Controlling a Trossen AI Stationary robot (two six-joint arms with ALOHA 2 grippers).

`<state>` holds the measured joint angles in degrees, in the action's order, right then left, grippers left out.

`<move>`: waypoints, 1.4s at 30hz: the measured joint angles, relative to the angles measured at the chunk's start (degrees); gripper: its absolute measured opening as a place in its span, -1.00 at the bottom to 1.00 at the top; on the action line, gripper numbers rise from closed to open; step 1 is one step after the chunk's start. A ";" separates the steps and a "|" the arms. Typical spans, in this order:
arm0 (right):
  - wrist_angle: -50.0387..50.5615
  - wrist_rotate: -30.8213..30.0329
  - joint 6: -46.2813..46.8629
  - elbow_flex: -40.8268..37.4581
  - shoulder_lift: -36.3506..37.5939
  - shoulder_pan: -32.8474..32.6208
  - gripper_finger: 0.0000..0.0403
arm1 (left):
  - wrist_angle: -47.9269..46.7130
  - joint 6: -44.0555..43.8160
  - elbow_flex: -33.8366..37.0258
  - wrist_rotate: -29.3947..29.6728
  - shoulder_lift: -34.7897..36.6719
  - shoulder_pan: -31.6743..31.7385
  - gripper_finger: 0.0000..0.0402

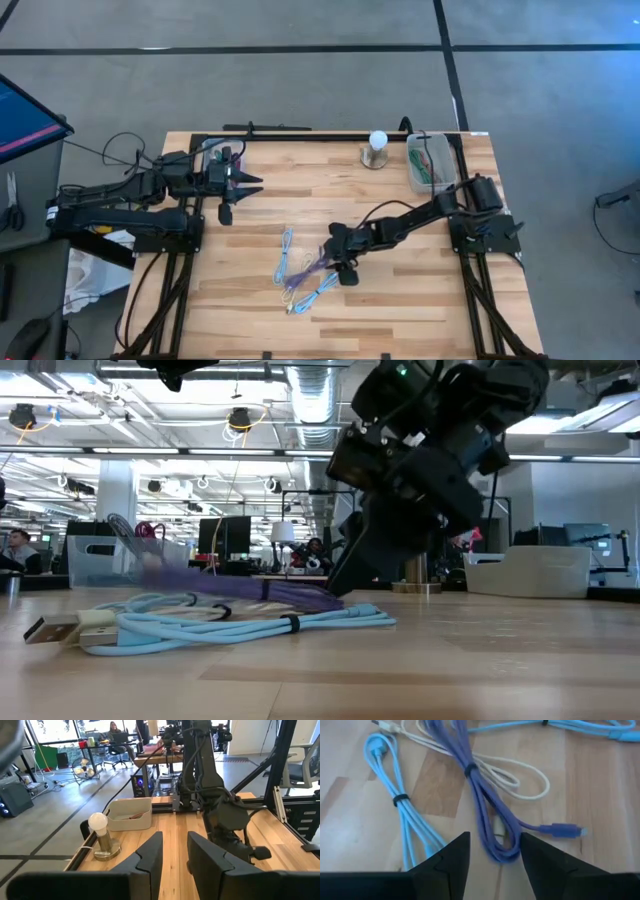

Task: Pick & Place USB Port
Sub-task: Put the violet charger cable into the gray bin

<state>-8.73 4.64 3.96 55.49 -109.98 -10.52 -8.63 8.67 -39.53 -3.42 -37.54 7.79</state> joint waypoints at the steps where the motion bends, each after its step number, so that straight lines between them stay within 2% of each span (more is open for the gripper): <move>1: -0.51 -0.02 -0.01 0.02 -0.58 0.00 -0.19 | -0.01 -0.01 0.00 0.00 -0.02 0.00 -0.55; 8: -0.55 -0.46 0.08 -0.02 -1.60 0.04 -0.36 | -0.02 -0.01 0.00 0.00 0.00 0.00 -0.55; 16: -0.62 -0.69 -0.01 -0.02 -1.50 0.20 -0.90 | -0.04 -0.01 0.00 0.00 -0.02 0.00 -0.55; 26: 0.50 -0.69 -0.77 -0.05 1.29 0.74 -0.93 | -0.04 -0.01 0.00 0.00 -0.02 0.00 -0.55; 34: 12.99 -7.95 -3.92 -0.22 11.12 4.05 -0.93 | -0.46 -0.01 0.02 0.00 0.00 0.00 -0.55; 42: 17.47 -13.69 -2.41 -6.16 22.24 6.98 -0.93 | -0.45 0.00 0.02 -0.02 -0.01 0.00 -0.55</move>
<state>8.74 -9.04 1.55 49.32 -87.74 -3.54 -9.08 8.68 -39.51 -3.44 -37.55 7.79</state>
